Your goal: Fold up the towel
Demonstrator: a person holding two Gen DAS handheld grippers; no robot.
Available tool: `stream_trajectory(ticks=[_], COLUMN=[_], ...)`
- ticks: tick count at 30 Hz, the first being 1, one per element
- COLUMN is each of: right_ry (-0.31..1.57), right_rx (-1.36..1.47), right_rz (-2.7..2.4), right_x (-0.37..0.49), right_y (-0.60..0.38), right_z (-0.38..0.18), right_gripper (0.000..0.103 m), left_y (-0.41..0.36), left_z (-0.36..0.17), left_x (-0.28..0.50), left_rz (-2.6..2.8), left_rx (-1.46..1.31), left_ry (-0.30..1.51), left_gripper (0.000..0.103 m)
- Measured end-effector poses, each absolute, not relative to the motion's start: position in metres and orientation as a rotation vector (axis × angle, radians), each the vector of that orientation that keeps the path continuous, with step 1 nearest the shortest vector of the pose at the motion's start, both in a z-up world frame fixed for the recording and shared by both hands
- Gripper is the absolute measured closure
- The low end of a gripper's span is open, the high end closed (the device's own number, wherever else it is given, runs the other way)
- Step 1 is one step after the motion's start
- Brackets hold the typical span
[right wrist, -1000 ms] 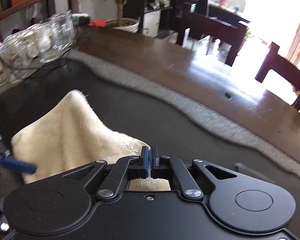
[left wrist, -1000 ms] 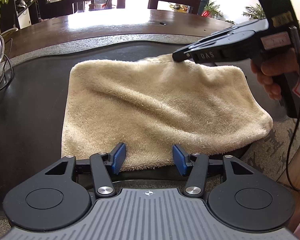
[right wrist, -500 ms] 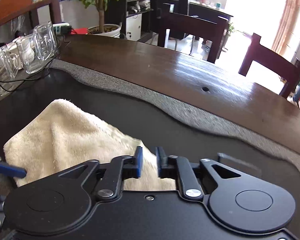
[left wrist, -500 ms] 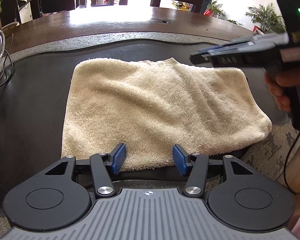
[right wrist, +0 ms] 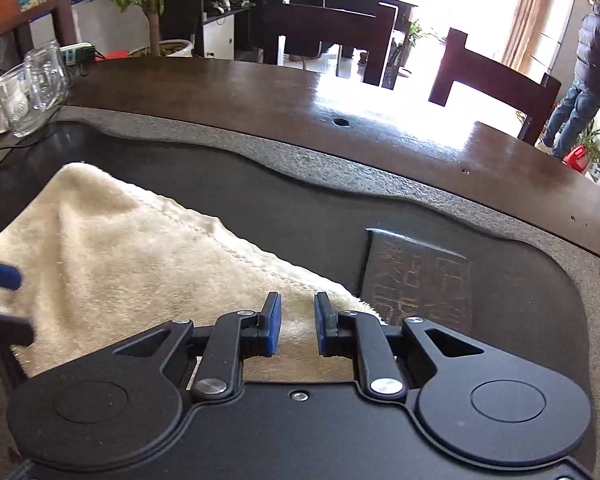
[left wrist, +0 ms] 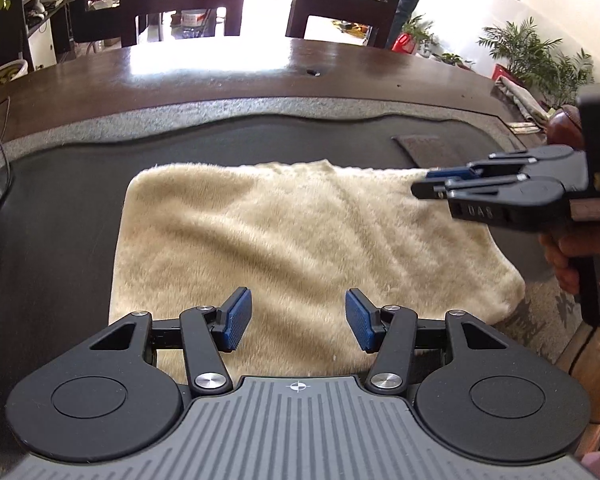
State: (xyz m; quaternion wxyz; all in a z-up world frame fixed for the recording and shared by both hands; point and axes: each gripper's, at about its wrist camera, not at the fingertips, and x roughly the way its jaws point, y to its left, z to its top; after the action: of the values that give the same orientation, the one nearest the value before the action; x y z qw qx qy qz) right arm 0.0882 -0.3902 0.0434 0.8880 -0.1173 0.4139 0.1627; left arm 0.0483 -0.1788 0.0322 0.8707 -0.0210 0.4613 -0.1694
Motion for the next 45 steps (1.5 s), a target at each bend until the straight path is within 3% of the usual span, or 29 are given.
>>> stream_trajectory(ticks=[11,16,29,35,41,43,45], right_ry=[0.918,0.928,0.923,0.932,0.936,0.935,0.936], right_rx=[-0.261,-0.245,-0.217,-0.217,-0.214,-0.216,-0.215], right_rz=[0.352,0.329,0.275,0.255,0.223,0.211,0.204], right_x=[0.061,0.059,0.070,0.072,0.074,0.075,0.076], right_y=[-0.391,-0.399,-0.408,-0.408,-0.411,-0.412,-0.414], right_z=[0.037,0.034,0.036,0.031,0.029,0.028,0.028], right_gripper=[0.078,0.067,0.066,0.056,0.041,0.031,0.029], left_y=[-0.181,-0.167,-0.153,-0.151,-0.149,-0.148,-0.143], left_z=[0.013,0.013,0.025,0.023,0.021,0.020,0.019], left_x=[0.066,0.052,0.070,0.100,0.130,0.139,0.140], left_rz=[-0.336,-0.340,-0.302,-0.273,-0.244,-0.234,-0.221], left_rx=[-0.031,-0.031,-0.047,-0.057,-0.067,-0.071,-0.082], left_ry=[1.037,1.042,1.024,1.022,1.020,1.019,1.018], left_gripper=[0.050,0.050,0.050,0.050,0.049,0.049,0.049])
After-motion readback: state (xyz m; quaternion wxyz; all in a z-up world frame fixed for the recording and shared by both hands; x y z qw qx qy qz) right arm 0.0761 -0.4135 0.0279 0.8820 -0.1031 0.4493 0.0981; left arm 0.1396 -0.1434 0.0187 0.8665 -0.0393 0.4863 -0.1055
